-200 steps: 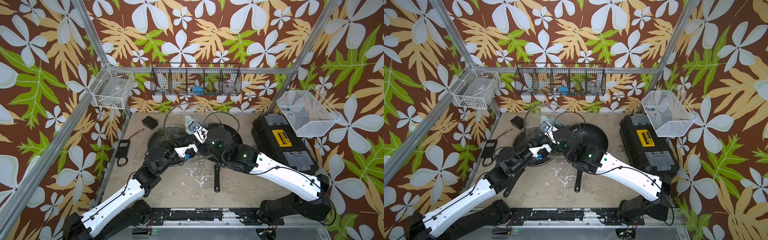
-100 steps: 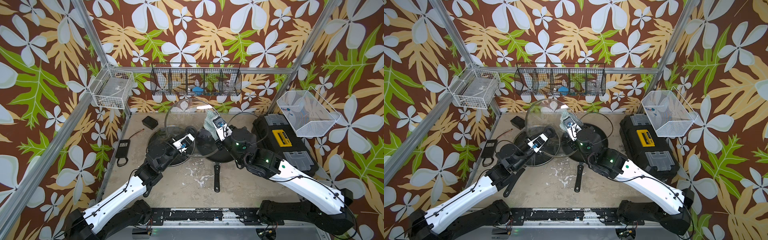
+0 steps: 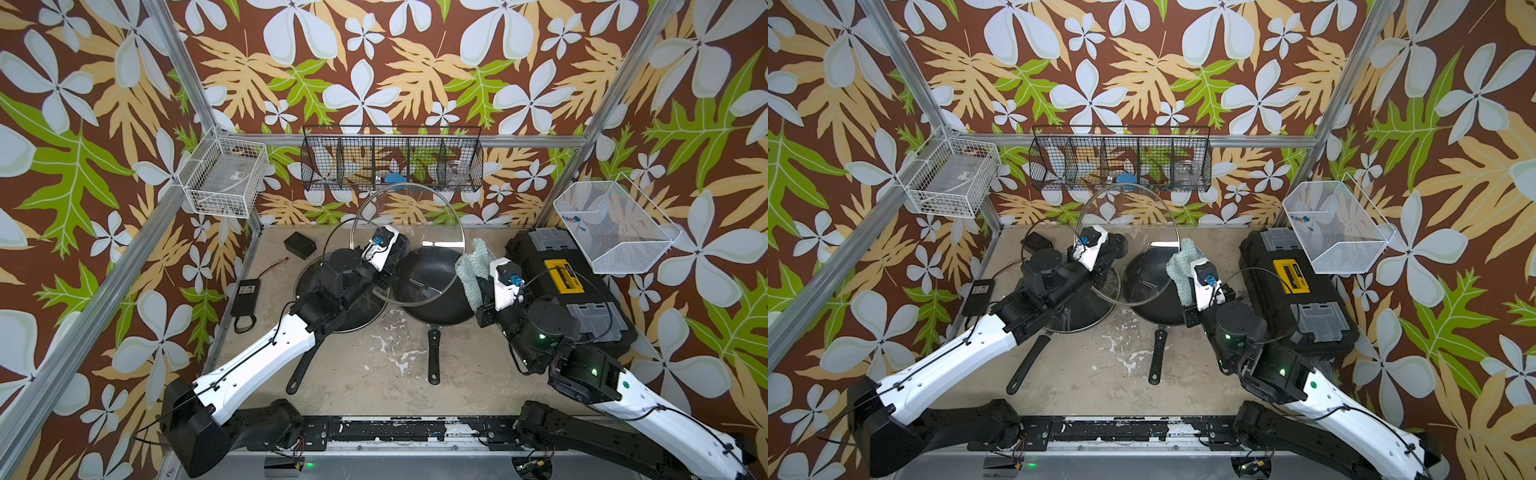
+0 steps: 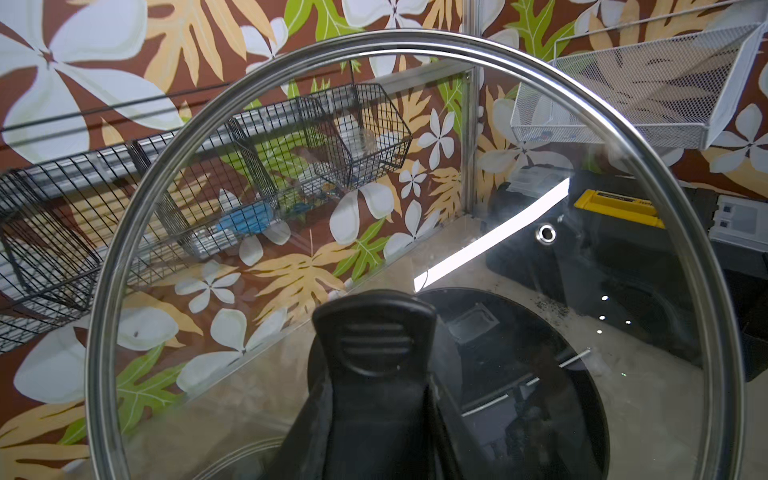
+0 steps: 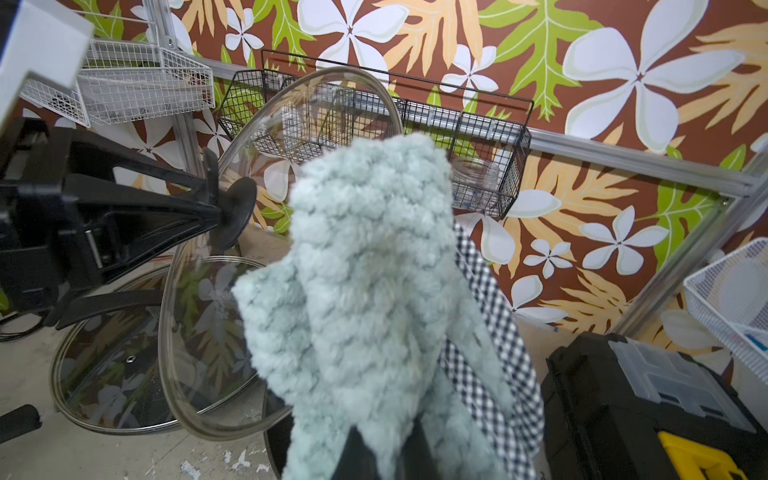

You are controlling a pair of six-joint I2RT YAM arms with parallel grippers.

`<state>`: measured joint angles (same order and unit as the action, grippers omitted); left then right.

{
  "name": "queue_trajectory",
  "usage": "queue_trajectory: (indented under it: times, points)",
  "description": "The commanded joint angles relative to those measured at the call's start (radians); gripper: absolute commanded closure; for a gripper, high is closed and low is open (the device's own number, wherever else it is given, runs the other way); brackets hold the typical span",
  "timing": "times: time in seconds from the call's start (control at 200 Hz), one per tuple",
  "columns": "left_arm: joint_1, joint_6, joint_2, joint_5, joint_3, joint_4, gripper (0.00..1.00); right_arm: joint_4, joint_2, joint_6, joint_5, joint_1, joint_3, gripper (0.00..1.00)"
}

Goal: Wipe the pot lid with a cloth
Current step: Place the pot lid on the cooking pot.

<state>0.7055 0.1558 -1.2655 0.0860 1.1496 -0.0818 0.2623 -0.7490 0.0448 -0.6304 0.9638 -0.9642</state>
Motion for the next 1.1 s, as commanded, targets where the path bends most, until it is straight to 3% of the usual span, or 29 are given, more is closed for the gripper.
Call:
queue_trajectory:
  times: [0.0, 0.155, 0.39, 0.585, 0.791, 1.096]
  points:
    - [0.012, -0.062, -0.067, 0.020, 0.101, 0.033, 1.00, 0.071, 0.038, 0.090, -0.014, 0.002, 0.033, 1.00]
    - [0.028, -0.061, -0.202, 0.071, 0.234, 0.164, 1.00, 0.116, 0.083, 0.123, 0.006, 0.002, 0.070, 1.00]
    - [0.033, -0.005, -0.412, 0.052, 0.449, 0.363, 1.00, 0.125, 0.115, 0.083, 0.167, 0.001, 0.115, 1.00]
    - [0.036, -0.013, -0.529, -0.038, 0.565, 0.428, 1.00, 0.145, 0.132, 0.101, 0.229, 0.001, 0.148, 1.00]
    - [0.052, 0.024, -0.692, -0.111, 0.761, 0.606, 1.00, 0.166, 0.187, 0.108, 0.312, 0.002, 0.163, 1.00]
    - [0.055, 0.075, -0.894, -0.139, 1.008, 0.770, 1.00, 0.254, 0.236, 0.176, 0.195, 0.002, 0.159, 1.00]
